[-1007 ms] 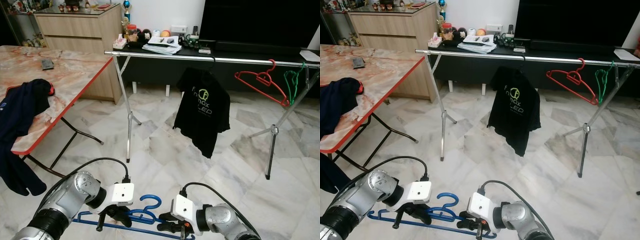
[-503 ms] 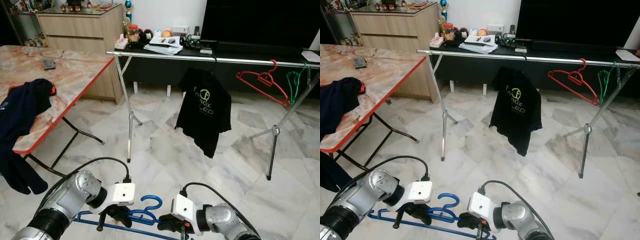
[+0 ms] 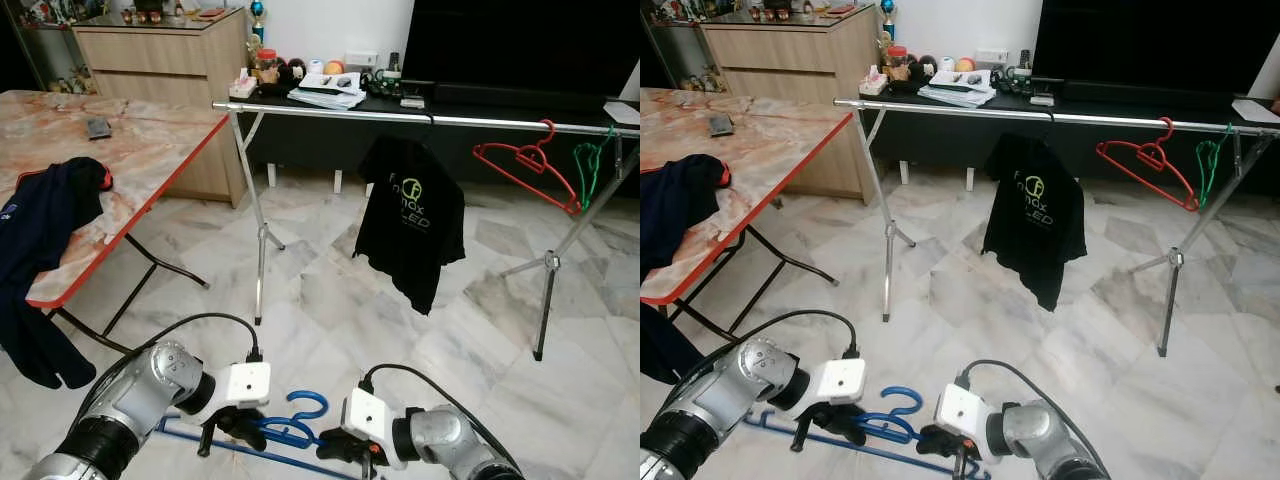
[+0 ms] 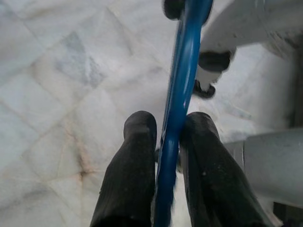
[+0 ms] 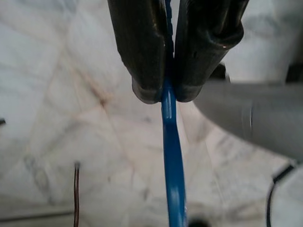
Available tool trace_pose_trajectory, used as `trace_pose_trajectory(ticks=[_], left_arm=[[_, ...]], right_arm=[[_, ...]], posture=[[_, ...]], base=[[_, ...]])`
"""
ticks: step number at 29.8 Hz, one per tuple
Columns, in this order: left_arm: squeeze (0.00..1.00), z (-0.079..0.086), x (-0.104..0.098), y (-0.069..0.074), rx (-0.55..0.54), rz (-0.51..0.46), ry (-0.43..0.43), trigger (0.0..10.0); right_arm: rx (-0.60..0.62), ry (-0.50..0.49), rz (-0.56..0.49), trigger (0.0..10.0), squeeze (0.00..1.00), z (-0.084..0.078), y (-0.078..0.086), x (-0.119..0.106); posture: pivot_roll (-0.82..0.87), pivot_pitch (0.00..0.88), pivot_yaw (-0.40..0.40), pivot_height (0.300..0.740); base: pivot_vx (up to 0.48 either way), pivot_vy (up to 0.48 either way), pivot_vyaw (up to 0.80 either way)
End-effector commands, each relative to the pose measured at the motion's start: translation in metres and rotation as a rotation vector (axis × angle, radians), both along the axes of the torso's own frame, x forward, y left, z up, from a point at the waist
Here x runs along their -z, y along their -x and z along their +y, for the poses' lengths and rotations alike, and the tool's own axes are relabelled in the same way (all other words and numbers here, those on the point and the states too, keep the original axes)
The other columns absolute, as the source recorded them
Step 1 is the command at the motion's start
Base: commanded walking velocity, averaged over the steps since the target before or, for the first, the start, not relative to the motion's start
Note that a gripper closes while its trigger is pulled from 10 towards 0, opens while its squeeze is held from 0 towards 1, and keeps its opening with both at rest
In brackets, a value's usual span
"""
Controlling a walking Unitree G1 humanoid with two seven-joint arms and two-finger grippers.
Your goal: Hang hanger
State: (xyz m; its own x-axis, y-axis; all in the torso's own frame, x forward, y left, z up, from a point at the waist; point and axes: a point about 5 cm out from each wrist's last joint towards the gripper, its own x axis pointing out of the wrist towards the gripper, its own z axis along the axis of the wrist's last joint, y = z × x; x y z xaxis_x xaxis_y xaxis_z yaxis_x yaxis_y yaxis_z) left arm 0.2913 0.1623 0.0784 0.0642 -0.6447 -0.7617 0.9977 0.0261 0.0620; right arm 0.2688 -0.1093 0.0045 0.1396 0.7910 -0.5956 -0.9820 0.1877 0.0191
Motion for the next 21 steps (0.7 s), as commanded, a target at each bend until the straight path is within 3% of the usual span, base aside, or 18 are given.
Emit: trace_pose_trajectory(ticks=[1,10,21], left_arm=[[1.0,0.003,-0.006,-0.004,-0.013,-0.02,0.003,10.0],[1.0,0.004,-0.006,-0.003,-0.01,-0.014,0.005,10.0],[1.0,0.019,-0.002,-0.004,-0.063,-0.046,-0.042,10.0]], right_arm=[[-0.005,0.039,-0.001,0.0,0.0,-0.004,0.002,0.004],[0.004,0.087,0.02,0.0,0.0,-0.011,0.009,0.012],[0.093,0.227,0.081,0.0,0.0,-0.036,0.032,0.038]], posture=[[0.13,0.0,-0.026,0.74],[0.13,0.0,-0.028,0.74],[0.13,0.0,-0.028,0.74]], base=[[0.0,0.0,0.0],[0.0,0.0,0.0],[0.0,0.0,0.0]])
